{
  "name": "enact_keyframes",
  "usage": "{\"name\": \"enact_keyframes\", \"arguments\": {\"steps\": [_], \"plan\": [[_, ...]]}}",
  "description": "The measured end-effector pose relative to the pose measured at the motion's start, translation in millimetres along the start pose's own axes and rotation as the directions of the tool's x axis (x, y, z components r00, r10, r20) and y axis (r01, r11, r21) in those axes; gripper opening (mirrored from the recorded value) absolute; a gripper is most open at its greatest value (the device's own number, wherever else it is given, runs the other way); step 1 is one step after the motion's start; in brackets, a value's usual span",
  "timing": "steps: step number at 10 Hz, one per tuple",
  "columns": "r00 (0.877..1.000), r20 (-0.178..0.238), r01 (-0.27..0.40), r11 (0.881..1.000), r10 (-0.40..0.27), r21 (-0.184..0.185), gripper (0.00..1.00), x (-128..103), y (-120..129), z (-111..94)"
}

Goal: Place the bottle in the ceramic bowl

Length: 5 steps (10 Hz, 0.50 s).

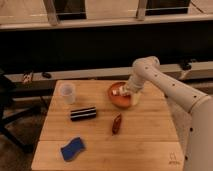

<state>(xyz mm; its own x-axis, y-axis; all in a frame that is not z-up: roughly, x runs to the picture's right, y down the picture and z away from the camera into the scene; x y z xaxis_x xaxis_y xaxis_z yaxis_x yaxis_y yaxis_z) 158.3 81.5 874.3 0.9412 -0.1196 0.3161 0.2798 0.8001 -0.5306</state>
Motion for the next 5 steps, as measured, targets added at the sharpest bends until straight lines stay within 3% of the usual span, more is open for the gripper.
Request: {"name": "enact_keyframes", "arguments": {"steps": [5], "plan": [[1.0, 0.01, -0.003, 1.0, 0.003, -0.009, 0.8, 4.9, -1.1, 0.1]]}}
